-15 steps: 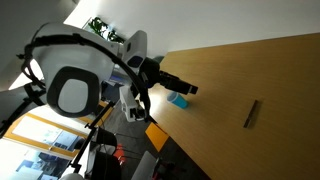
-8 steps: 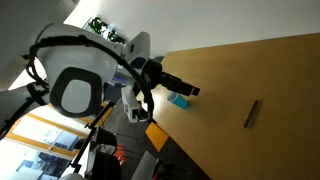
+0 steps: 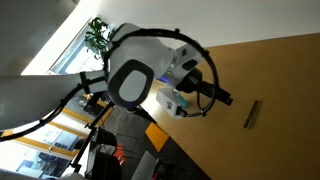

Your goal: Put the pen in the cup

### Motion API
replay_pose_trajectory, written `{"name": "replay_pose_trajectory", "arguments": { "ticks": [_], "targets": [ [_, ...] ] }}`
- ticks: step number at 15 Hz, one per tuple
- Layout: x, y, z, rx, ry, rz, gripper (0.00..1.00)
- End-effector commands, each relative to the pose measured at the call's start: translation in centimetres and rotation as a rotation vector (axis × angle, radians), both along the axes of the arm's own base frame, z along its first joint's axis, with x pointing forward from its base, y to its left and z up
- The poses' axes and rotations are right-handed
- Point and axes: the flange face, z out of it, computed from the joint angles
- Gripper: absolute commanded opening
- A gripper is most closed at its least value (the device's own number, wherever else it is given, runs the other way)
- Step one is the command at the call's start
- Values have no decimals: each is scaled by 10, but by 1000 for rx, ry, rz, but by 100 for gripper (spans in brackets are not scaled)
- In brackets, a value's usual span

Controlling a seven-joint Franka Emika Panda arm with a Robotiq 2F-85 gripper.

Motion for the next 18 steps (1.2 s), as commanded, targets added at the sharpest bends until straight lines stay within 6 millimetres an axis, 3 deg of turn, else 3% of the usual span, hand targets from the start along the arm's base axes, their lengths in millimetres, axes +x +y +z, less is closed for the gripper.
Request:
{"name": "replay_pose_trajectory", "arguments": {
  "ticks": [1,5,9,18],
  "targets": [
    [33,-19,-33,-13,67,33,100],
    [47,-33,-70,-12,112,85,100],
    [43,-42,-103,-12,128,146,100],
    [36,-28,-153,71,76,145,100]
  ]
}}
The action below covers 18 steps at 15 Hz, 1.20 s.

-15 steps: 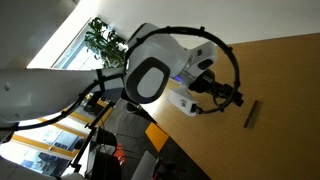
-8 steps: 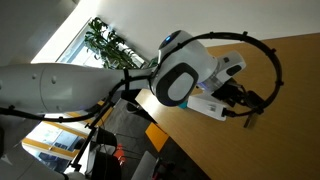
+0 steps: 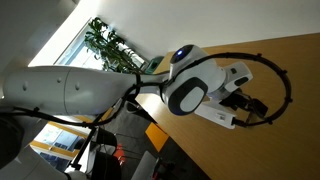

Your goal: Put the pen in the cup

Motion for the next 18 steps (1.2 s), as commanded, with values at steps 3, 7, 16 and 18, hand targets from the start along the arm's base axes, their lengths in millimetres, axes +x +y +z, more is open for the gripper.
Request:
{"name": "replay_pose_trajectory", "arguments": {
  "ticks": [3,7,16,18],
  "targets": [
    [-5,11,-30,77,-4,18,100],
    [1,17,-51,69,6,36,100],
    [22,33,-74,27,-15,91,100],
    [27,33,-77,24,-14,94,100]
  ]
}}
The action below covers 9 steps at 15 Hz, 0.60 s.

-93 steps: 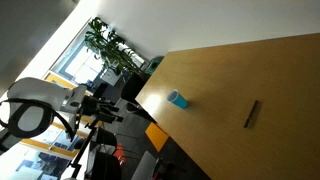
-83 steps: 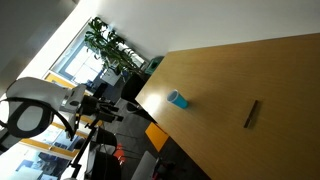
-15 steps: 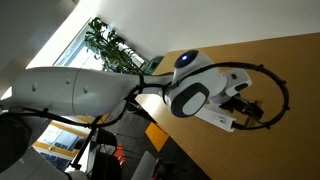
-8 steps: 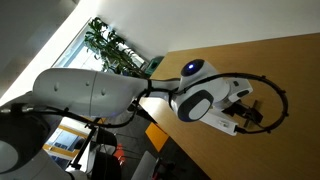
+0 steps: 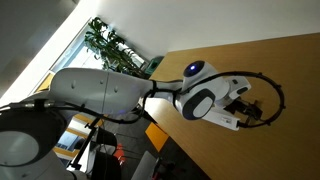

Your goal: Put the pen in the cup

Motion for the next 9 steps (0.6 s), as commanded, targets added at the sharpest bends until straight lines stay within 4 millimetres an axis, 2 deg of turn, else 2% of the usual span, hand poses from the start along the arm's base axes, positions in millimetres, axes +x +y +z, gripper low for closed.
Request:
{"name": "replay_pose_trajectory", "arguments": {
  "ticks": [1,3,5,9],
  "targets": [
    [13,-1,-4,-22,-17,17,100],
    [16,-1,-6,-27,-16,22,91],
    [20,-1,-8,-34,-16,29,89],
    [28,-1,-13,-45,-11,33,91]
  ]
}}
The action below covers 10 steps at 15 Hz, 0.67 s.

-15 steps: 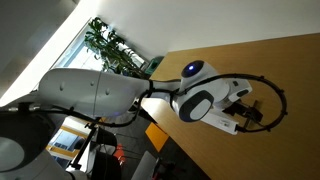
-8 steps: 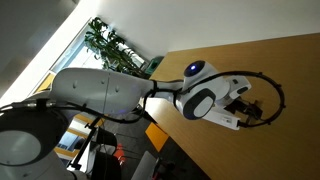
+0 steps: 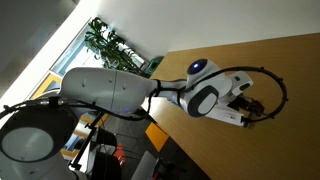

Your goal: Put the pen in the cup

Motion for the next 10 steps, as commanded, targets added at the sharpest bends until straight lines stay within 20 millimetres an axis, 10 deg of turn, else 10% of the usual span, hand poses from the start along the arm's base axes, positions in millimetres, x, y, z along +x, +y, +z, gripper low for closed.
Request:
{"name": "replay_pose_trajectory", "arguments": {
  "ticks": [1,5,10],
  "targets": [
    [11,-2,-5,-26,-4,0,90],
    [17,-3,-10,-30,-1,1,85],
    [24,-3,-12,-33,-2,4,37]
  ]
}}
